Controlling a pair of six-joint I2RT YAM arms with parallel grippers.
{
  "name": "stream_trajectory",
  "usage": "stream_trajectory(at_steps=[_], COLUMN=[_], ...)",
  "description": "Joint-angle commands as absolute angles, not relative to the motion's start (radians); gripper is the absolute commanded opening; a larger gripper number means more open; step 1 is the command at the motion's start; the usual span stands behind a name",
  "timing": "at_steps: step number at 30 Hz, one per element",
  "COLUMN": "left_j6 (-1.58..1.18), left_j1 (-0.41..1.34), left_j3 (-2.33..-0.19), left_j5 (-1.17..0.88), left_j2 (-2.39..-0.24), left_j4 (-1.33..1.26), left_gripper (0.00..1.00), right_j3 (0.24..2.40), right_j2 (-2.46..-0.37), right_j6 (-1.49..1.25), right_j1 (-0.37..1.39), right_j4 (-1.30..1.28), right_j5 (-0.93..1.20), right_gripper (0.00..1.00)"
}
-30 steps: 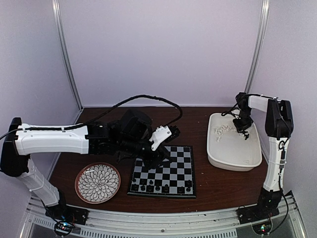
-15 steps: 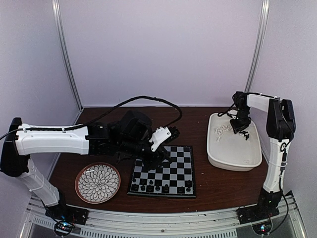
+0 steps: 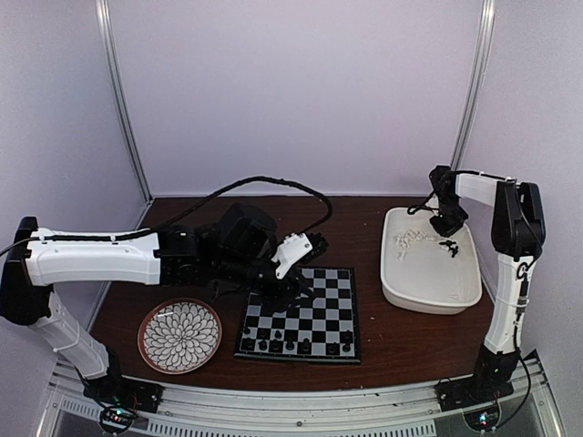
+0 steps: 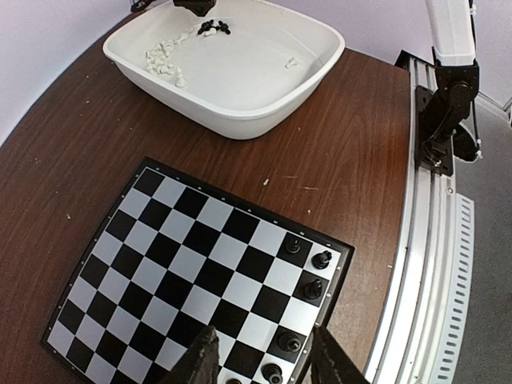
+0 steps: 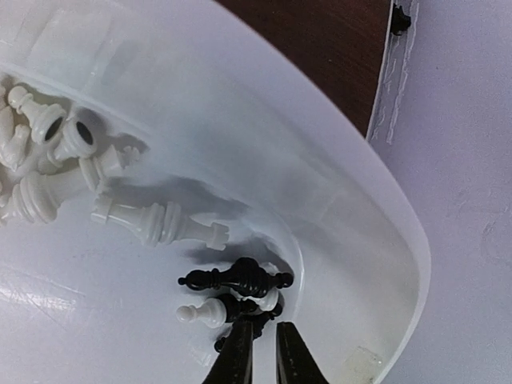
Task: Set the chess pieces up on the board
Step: Adjust the chess pile in the storage box.
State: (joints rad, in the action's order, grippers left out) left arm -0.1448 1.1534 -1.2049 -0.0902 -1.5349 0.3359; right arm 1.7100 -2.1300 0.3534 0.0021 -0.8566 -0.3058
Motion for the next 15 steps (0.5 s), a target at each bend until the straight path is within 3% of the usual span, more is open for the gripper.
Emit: stream_trajectory(at_steps=[1, 15], left_j6=[-0.156, -0.159], left_j1=[1.151, 1.152], left_j3=[-1.195, -1.190], left_j5=[-0.103, -0.109], left_j2=[-1.504, -1.504], left_j4=[0.286, 0.278], left_gripper=[0.40, 0.40], right_j3=[1.703, 1.681], right_j2=[-2.147, -2.187], right_j6=[0.363, 0.445], right_j1=[0.000, 0.042], right_j4=[-0.812, -0.774], right_j5=[-0.384, -0.516], right_gripper=[0.15, 0.13])
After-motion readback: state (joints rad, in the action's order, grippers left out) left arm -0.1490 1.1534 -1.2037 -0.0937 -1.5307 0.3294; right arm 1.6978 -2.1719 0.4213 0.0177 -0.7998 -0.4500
